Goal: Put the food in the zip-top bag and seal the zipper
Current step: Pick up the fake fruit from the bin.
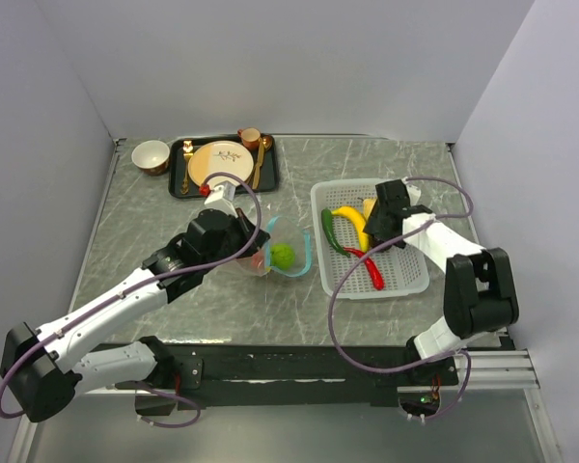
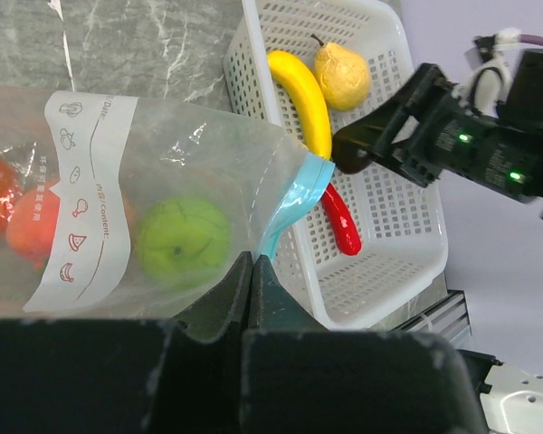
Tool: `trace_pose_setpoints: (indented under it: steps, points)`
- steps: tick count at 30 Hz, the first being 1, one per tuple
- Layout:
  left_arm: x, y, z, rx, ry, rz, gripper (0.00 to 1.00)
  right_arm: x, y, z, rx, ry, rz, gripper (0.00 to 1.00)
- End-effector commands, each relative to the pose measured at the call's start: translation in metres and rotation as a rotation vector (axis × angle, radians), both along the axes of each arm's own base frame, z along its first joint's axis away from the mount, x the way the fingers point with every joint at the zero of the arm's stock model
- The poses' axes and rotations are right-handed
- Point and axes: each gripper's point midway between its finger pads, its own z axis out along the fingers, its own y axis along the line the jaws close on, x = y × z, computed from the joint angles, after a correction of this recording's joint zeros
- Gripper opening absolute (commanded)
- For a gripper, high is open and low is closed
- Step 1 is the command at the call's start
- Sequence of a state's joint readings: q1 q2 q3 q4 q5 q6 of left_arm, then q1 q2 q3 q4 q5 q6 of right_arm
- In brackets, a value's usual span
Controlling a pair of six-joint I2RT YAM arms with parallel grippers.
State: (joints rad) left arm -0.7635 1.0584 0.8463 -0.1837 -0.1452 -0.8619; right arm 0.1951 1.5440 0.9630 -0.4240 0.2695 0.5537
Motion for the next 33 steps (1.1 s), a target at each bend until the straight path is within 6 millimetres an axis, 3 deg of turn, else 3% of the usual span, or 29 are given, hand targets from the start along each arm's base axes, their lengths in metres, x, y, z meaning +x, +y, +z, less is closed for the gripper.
trace_pose_setpoints:
  steps: [1,5,11,19,24,28,33]
  points:
    - [0.001,-0.006,0.013,-0.040,-0.028,-0.017,0.01,-0.005,0.011,0.046,0.075,-0.126,0.067,0.52]
    - [0.002,-0.004,0.013,-0.039,-0.031,-0.004,0.01,-0.019,0.022,0.073,0.150,-0.199,0.119,0.52]
    - [0.005,-0.009,0.013,-0.039,-0.033,-0.014,0.01,-0.047,0.056,0.102,0.352,-0.292,0.219,0.51]
    - [0.005,-0.011,0.015,-0.054,-0.035,-0.019,0.01,-0.075,0.080,0.114,0.501,-0.321,0.277,0.51]
    - [0.004,-0.014,0.018,-0.078,-0.037,-0.026,0.01,-0.086,0.112,0.128,0.621,-0.335,0.406,0.51]
    - [0.006,-0.015,0.018,-0.072,-0.027,-0.025,0.01,-0.090,0.136,0.146,0.631,-0.365,0.492,0.52]
    - [0.004,-0.018,0.022,-0.100,-0.028,-0.029,0.01,-0.096,0.169,0.154,0.658,-0.346,0.575,0.52]
